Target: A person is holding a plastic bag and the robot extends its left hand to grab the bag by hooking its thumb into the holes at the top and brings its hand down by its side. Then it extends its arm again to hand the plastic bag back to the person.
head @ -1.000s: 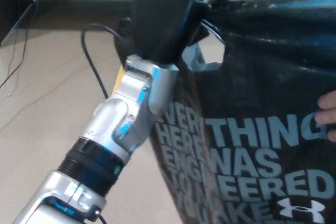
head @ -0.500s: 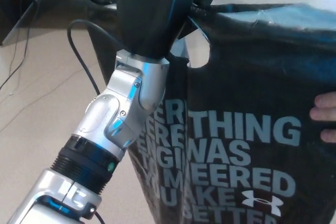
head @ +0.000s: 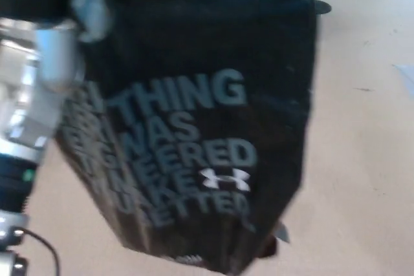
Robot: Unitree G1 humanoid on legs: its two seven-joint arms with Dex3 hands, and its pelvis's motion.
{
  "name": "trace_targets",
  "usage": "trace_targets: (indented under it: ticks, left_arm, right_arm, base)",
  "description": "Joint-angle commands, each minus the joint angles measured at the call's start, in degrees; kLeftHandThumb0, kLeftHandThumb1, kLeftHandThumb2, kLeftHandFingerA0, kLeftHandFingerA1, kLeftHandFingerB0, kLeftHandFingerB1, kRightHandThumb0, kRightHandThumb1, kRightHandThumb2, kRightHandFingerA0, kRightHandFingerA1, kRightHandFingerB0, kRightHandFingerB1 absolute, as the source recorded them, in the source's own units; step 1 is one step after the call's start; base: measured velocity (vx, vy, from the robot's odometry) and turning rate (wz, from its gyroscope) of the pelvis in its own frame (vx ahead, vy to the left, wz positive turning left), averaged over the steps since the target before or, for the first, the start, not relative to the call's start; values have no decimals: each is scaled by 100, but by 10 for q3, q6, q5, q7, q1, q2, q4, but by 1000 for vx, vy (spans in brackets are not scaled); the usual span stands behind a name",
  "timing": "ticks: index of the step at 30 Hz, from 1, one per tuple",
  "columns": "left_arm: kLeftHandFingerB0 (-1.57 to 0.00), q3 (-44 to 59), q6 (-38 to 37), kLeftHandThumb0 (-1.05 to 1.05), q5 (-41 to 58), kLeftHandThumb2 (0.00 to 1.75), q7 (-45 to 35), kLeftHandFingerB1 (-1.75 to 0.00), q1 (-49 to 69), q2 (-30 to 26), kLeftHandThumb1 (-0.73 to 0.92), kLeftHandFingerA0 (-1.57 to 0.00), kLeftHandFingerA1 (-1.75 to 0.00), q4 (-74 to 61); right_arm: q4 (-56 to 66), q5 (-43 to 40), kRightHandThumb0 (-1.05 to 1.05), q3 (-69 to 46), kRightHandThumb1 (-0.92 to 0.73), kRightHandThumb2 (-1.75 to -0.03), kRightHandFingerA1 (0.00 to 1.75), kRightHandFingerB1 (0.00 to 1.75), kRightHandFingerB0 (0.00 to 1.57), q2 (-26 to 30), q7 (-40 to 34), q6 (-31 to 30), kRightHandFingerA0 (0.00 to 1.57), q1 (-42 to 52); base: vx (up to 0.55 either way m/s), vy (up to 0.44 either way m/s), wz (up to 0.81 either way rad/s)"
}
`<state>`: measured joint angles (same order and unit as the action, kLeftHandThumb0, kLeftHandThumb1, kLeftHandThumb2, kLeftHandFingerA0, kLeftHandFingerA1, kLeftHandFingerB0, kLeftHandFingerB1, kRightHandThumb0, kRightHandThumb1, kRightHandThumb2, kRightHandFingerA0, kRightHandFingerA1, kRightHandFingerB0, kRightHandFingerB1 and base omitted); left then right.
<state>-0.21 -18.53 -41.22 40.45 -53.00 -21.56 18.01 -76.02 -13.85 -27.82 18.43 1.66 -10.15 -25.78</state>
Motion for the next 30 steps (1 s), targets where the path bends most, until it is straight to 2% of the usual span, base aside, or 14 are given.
trace_targets:
  ticks: [1, 5, 6, 9, 12, 13, 14, 18, 19, 20, 24, 26, 27, 30]
  left_arm:
    - [-87, 27, -77, 2, 57, 94, -2, -120, 20, -35, 57, -98, -154, -19]
    - [-88, 38, -90, 0, 63, 99, 1, -124, 48, -42, 52, -99, -155, -31]
    - [-83, 43, -90, 0, 54, 103, 10, -125, 61, -49, 52, -94, -164, -37]
    - [-81, 53, -97, 0, 54, 103, 15, -129, 81, -56, 53, -95, -168, -43]
    - [-84, 74, -114, 1, 54, 100, 33, -128, 111, -71, 57, -94, -167, -34]
    - [-88, 82, -127, 3, 65, 93, 30, -128, 123, -79, 53, -100, -162, -24]
    - [-77, 89, -127, -1, 66, 89, 30, -134, 132, -86, 63, -87, -168, -18]
    - [-81, 109, -151, 0, 74, 95, 41, -129, 164, -101, 61, -89, -169, 14]
    - [-90, 113, -156, -1, 81, 94, 37, -122, 176, -99, 57, -108, -157, 17]
    - [-77, 116, -161, 1, 76, 89, 44, -137, 196, -99, 66, -88, -170, 22]
    - [-79, 122, -176, -5, 92, 82, 37, -135, 223, -93, 71, -93, -168, 35]
    - [-84, 121, -178, -3, 79, 98, 57, -130, 250, -87, 59, -95, -165, 50]
    - [-92, 120, -186, -1, 81, 107, 61, -111, 253, -85, 52, -121, -133, 59]
    - [-90, 112, -199, 4, 72, 105, 87, -112, 279, -71, 54, -121, -134, 98]
  right_arm:
    - [-2, -6, -40, -7, -85, -64, 44, 36, 32, 10, -4, -2, 43, -4]
    - [-1, -2, -41, -5, -83, -64, 46, 38, 37, 8, -10, 1, 48, -6]
    - [0, -4, -40, -7, -83, -64, 46, 38, 36, 7, -10, -1, 47, -10]
    - [0, -5, -40, -7, -83, -64, 47, 40, 38, 8, -14, -3, 49, -16]
    - [1, -2, -40, -5, -85, -64, 45, 35, 31, 12, -4, 1, 45, -22]
    - [0, -5, -40, -7, -87, -65, 43, 33, 27, 13, -1, -1, 42, -27]
    - [0, -6, -40, -8, -86, -65, 44, 34, 29, 13, -2, -3, 44, -31]
    - [0, -2, -41, -4, -84, -64, 45, 36, 34, 14, -13, -5, 48, -44]
    - [0, -5, -41, -7, -83, -64, 45, 36, 33, 14, -11, -6, 48, -45]
    - [0, -1, -40, -4, -86, -65, 44, 36, 29, 16, -4, -3, 43, -45]
    - [0, 2, -41, 0, -84, -65, 46, 37, 31, 17, -1, 0, 47, -45]
    - [-1, -5, -41, -7, -83, -64, 47, 36, 32, 19, -4, -5, 49, -49]
    - [-1, -5, -41, -8, -82, -64, 47, 36, 32, 21, -3, -5, 49, -51]
    - [0, -5, -41, -7, -85, -65, 44, 34, 28, 25, 7, -3, 45, -59]
  base:
    - [0, 0, 0]
    - [0, 0, 0]
    - [0, 0, 0]
    - [0, 0, 0]
    - [0, 0, 0]
    - [0, 0, 0]
    - [0, 0, 0]
    - [0, 0, 0]
    - [0, 0, 0]
    - [0, 0, 0]
    - [0, 0, 0]
    - [0, 0, 0]
    - [0, 0, 0]
    - [0, 0, 0]
